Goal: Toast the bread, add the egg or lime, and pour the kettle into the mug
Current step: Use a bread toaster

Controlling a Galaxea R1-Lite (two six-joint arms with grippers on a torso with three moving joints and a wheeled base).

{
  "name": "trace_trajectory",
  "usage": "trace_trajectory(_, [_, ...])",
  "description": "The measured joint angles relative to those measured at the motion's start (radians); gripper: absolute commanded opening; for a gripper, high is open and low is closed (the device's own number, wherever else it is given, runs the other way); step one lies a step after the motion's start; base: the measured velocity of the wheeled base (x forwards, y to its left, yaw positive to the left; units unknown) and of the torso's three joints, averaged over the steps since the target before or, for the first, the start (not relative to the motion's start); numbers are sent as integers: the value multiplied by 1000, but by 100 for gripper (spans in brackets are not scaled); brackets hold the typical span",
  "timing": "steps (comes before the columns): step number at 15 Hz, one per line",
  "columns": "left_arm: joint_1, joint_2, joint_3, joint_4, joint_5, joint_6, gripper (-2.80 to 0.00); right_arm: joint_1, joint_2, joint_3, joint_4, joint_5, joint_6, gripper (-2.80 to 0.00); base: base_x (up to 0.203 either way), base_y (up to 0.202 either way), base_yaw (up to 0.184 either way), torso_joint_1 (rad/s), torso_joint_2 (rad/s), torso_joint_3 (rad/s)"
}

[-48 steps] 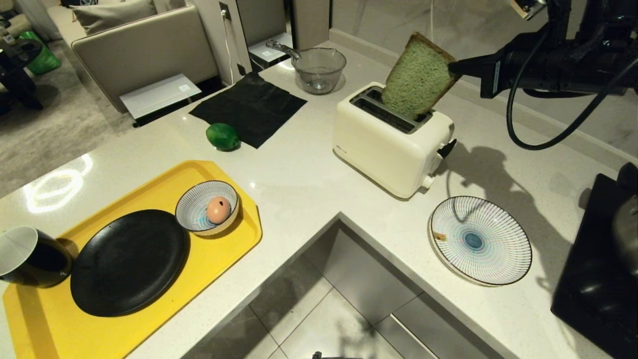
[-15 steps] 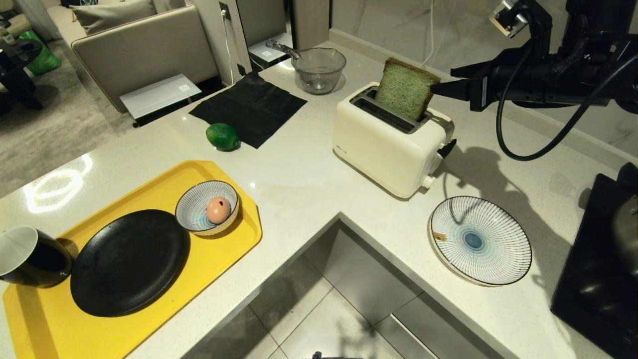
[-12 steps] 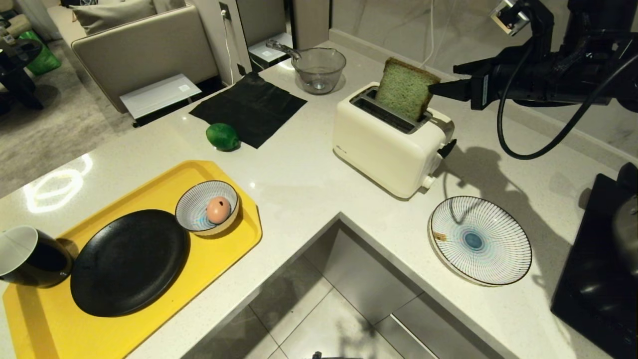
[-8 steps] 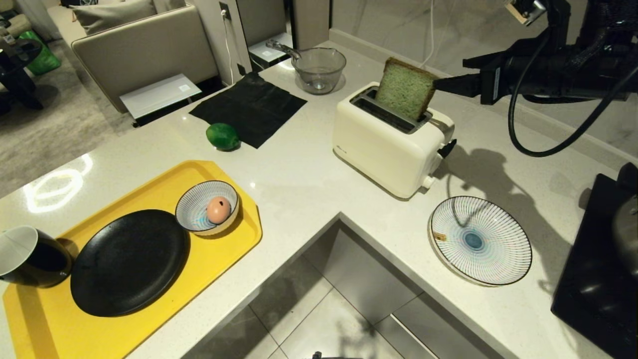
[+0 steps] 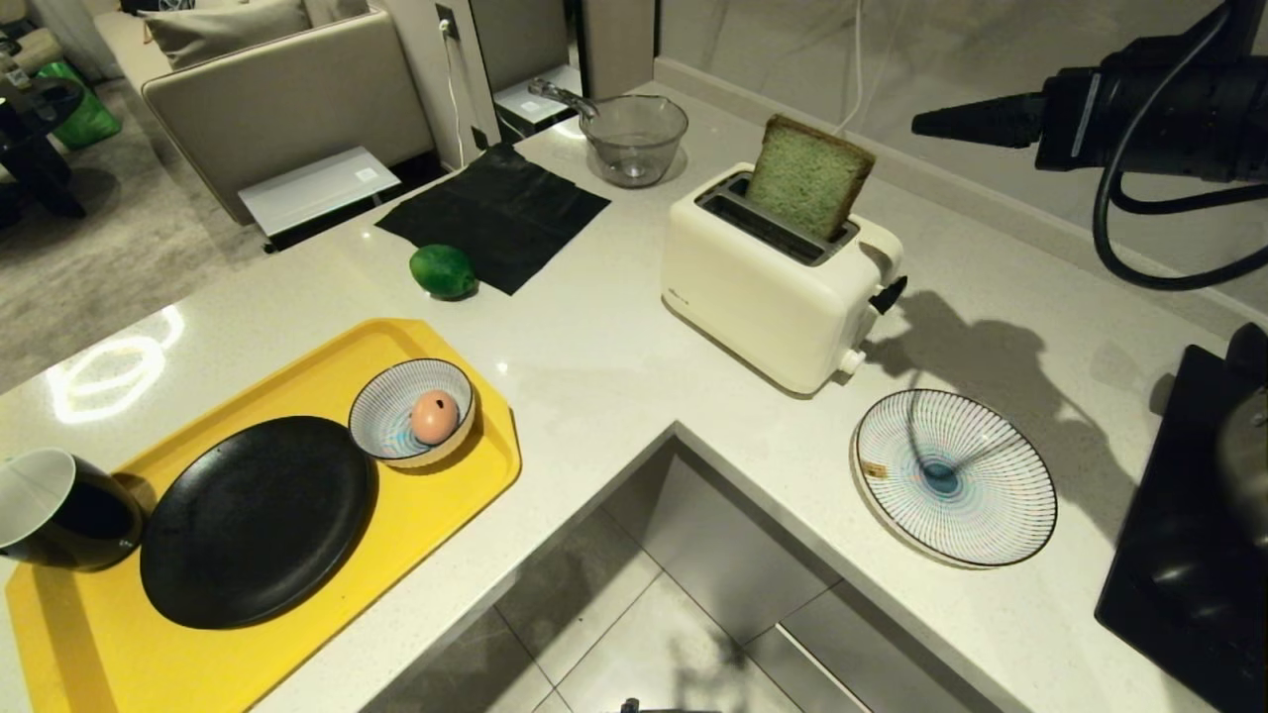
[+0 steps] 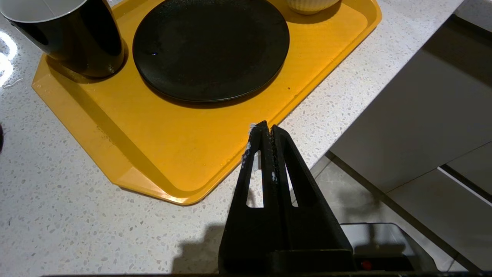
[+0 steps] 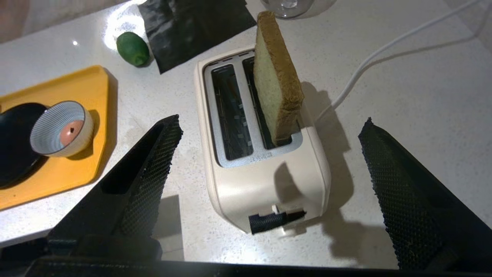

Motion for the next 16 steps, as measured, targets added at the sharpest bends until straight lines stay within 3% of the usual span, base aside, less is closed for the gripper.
trace_trajectory(2, [0,0,0,0,0,0,-280,-22,-25,29,0,-7,26,-280,0,0,0,0,0,0])
trace_trajectory(5, [0,0,0,0,0,0,-280,-58,-34,47,-1,-97,66,-280,0,0,0,0,0,0])
trace_trajectory(8, [0,0,0,0,0,0,-280,-99,-35,80,-2,-101,75,-280,0,0,0,0,0,0])
trace_trajectory(12, [0,0,0,0,1,0,-280,-133,-51,157,-59,23,69,-280,0,0,0,0,0,0])
trace_trajectory(16, [0,0,0,0,0,0,-280,-177,-78,367,-301,188,7,-280,0,0,0,0,0,0])
